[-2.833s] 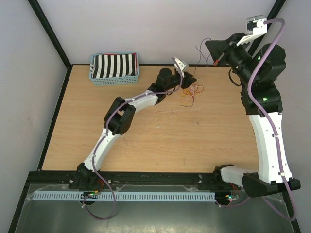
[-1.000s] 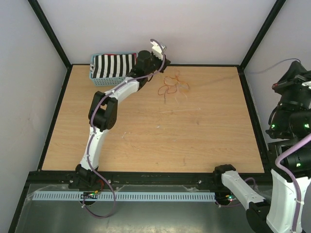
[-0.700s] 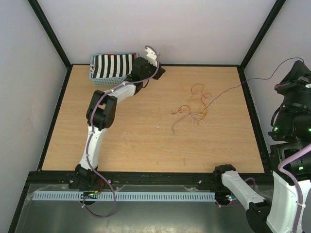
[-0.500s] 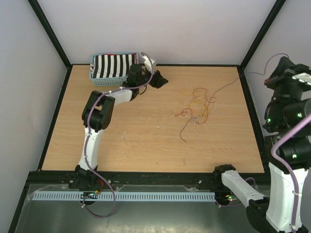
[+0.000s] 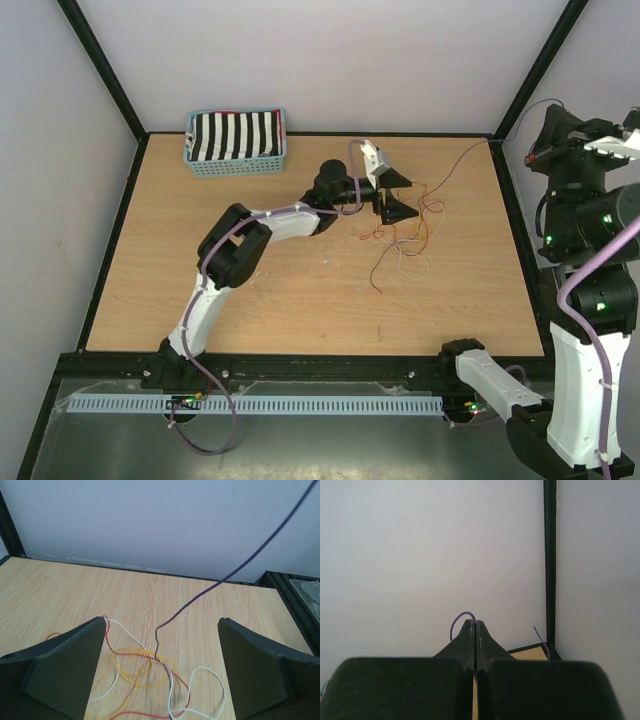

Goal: Zip-tie the wires
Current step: Untie the cable at the center of the board.

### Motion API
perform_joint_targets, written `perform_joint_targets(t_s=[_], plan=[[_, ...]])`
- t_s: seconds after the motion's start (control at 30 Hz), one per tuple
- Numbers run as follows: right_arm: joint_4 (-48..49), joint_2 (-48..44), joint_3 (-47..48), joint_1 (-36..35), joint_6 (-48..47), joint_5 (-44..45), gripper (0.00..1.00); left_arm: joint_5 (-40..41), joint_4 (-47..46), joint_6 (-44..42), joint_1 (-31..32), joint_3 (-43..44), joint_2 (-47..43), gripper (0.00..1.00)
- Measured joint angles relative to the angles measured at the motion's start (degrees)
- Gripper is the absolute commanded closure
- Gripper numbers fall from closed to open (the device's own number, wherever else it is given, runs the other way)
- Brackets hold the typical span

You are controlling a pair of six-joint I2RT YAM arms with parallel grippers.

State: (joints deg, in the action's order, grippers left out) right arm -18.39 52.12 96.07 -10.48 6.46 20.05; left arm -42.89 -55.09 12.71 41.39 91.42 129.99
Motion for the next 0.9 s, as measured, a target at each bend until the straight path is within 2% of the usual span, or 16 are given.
perform_joint_targets(t_s=[0.17, 0.3, 0.53, 0.6, 0.7, 0.77, 0.8, 0.9], plan=[[0.04, -1.16, 1.16, 0.0, 0.28, -0.76, 1.0, -0.44, 0.7, 0.35, 1.01, 5.11, 4.52, 0.05], [0.04, -1.73, 1.22, 0.0, 0.72, -1.38, 1.0, -0.28, 4.31, -1.07, 1.49, 7.85, 6.38, 0.18], [0.0, -1.64, 0.76, 0.0, 1.31, -2.4, 1.0, -1.09, 6.91, -0.59, 3.3, 16.31, 10.1, 0.25], [0.02, -1.53, 0.76, 0.0, 1.31, -2.47, 1.0, -1.75, 6.97, -0.61, 3.98, 16.68, 10.1, 0.39], [0.02, -1.51, 0.72, 0.0, 1.31, -2.51, 1.0, -2.34, 7.3, -0.66, 4.87, 16.68, 10.21, 0.74], [0.04, -1.57, 0.46, 0.0, 1.31, -2.54, 1.0, -2.38, 7.69, -0.74, 5.03, 16.72, 10.38, 0.91], [0.04, -1.62, 0.24, 0.0, 1.31, -2.54, 1.0, -2.4, 8.17, -0.74, 5.2, 17.0, 10.51, 0.98], [0.07, -1.73, -1.01, 0.0, 1.25, -2.51, 1.0, -1.99, 10.05, -1.22, 5.01, 18.62, 10.69, 1.0]])
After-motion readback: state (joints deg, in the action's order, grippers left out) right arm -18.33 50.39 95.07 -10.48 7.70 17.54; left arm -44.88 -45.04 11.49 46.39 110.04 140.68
